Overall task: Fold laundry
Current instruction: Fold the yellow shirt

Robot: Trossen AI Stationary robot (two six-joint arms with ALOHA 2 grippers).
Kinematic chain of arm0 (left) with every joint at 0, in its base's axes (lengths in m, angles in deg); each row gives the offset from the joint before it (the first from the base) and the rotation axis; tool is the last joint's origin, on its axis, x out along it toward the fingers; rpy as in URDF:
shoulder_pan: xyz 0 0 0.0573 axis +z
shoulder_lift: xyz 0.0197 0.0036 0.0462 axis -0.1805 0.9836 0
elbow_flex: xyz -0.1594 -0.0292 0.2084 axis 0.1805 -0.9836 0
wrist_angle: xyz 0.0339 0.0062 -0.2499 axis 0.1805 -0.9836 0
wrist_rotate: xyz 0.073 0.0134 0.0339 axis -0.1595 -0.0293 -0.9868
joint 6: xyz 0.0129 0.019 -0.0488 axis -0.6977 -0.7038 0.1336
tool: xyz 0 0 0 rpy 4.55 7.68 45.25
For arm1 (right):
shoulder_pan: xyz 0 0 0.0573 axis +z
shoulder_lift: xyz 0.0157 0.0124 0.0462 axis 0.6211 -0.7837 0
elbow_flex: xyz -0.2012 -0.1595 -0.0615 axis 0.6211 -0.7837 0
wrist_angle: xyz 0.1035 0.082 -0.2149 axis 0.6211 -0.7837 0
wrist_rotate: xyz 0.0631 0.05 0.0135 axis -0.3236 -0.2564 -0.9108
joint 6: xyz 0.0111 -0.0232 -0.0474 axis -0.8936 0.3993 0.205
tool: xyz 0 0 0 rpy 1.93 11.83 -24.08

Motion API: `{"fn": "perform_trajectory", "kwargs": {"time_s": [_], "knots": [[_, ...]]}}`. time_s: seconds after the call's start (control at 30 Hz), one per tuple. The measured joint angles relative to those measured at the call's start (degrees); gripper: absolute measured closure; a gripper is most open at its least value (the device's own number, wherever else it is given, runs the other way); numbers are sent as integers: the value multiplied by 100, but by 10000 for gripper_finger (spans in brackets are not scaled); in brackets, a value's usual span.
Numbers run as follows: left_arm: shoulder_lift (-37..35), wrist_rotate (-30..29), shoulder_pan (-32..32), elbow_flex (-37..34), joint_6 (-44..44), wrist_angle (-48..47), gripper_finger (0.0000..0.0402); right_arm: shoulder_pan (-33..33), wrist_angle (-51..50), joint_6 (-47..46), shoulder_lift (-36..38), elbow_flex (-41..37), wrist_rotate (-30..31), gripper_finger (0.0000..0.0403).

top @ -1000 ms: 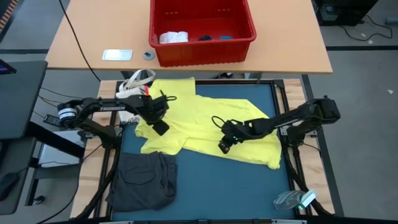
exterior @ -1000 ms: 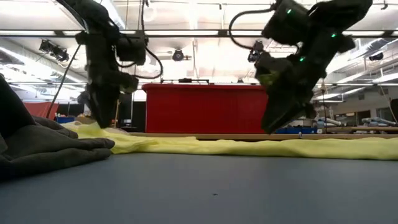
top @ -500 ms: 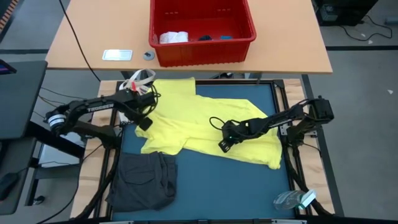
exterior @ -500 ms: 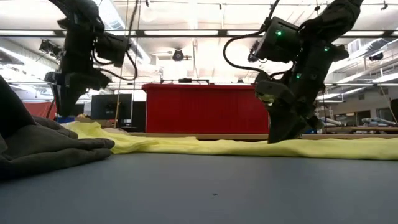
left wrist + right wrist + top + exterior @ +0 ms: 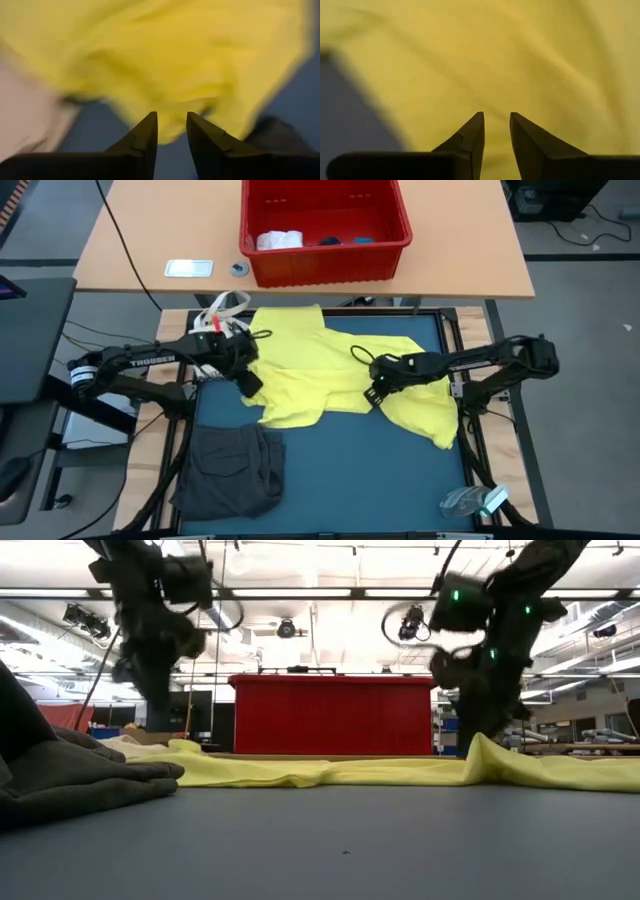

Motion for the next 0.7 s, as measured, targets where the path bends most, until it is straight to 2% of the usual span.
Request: {"fn": "perform_trajectory", "kwargs": {"time_s": [0.1, 0.23, 0.4, 0.53, 0.6, 0.7], "knots": [[9, 122, -390, 0, -301, 372, 295, 4, 419, 108, 272, 18, -493, 300], [213, 123, -729, -251, -430, 469, 295, 3, 460, 104, 377, 20, -704, 300], [434, 158, -862, -962, -47, 834, 295, 111, 462, 129, 324, 20, -897, 300], [600, 38, -701, -1567, 647, 1653, 297, 229, 426, 389, -11, 20, -872, 300], [676, 73, -593, -1663, 1142, 1551, 303, 303, 411, 473, -258, -19, -914, 300], [670, 60, -546, -1642, 1475, 542, 324, 517, 497, 455, -598, -41, -1098, 300]]}}
